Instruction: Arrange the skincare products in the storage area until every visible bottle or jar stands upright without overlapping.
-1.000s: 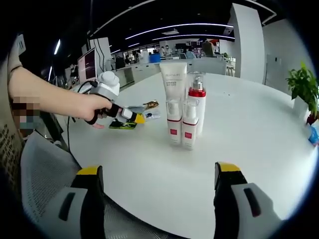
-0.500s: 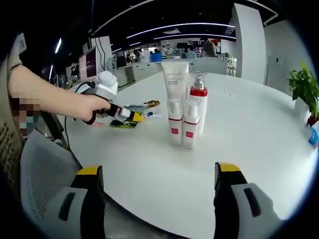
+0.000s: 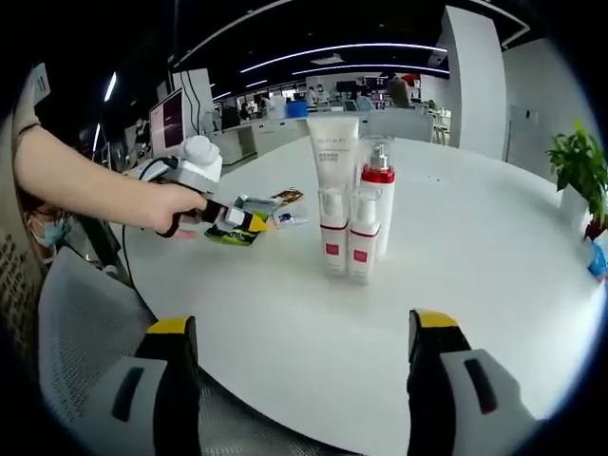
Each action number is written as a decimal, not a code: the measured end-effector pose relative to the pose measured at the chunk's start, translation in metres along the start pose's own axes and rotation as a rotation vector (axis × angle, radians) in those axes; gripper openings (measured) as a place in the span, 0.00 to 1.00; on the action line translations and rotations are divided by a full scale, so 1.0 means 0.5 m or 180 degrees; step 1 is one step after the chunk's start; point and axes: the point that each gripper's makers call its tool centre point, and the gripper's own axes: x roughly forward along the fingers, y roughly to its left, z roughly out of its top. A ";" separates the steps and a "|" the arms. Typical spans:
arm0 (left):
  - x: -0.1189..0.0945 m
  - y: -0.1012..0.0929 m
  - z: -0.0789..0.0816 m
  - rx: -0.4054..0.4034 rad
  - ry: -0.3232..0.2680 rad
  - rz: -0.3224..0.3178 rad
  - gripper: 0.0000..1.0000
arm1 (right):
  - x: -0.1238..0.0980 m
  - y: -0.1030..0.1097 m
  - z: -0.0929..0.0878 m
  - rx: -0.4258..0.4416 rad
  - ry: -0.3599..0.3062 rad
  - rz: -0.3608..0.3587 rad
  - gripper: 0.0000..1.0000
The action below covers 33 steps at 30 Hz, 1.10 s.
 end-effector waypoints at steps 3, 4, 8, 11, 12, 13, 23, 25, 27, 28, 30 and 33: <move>-0.002 0.004 0.001 0.0017 0.0008 -0.0029 0.50 | 0.000 -0.001 0.000 0.0004 -0.0001 -0.0002 0.92; -0.001 0.005 0.002 0.0027 0.0004 -0.0039 0.48 | 0.000 -0.001 0.000 0.0002 0.0002 -0.0006 0.92; 0.002 0.012 0.004 0.0021 0.0000 -0.0092 0.41 | 0.000 -0.001 0.000 0.0002 0.0008 -0.0008 0.92; -0.002 0.007 0.009 -0.0093 -0.0033 -0.0201 0.31 | 0.000 -0.001 -0.002 0.0000 0.0017 -0.0006 0.91; -0.006 0.007 0.016 -0.0101 -0.0085 -0.0215 0.27 | 0.000 -0.001 -0.002 -0.0001 0.0021 -0.0006 0.91; -0.010 0.006 0.023 -0.0065 -0.0121 -0.0245 0.21 | 0.001 0.000 -0.002 -0.0003 0.0024 -0.0005 0.91; -0.026 0.017 0.003 -0.0036 -0.0051 -0.0290 0.11 | 0.000 -0.001 -0.001 -0.0018 0.0013 -0.0007 0.91; -0.031 0.018 0.001 -0.0043 -0.0044 -0.0298 0.10 | 0.000 0.000 -0.001 -0.0021 0.0007 -0.0005 0.91; -0.038 0.019 0.000 -0.0088 -0.0051 -0.0316 0.10 | 0.000 0.000 0.000 -0.0026 0.0003 -0.0004 0.91; -0.041 0.019 -0.001 -0.0101 -0.0054 -0.0323 0.10 | 0.000 0.001 0.000 -0.0028 0.0001 -0.0002 0.91; -0.046 0.017 0.000 -0.0134 -0.0066 -0.0346 0.09 | -0.001 0.001 0.001 -0.0034 -0.0006 0.0004 0.91; -0.059 0.011 0.004 -0.0191 -0.0099 -0.0412 0.09 | -0.001 0.003 0.002 -0.0048 -0.0012 0.0015 0.91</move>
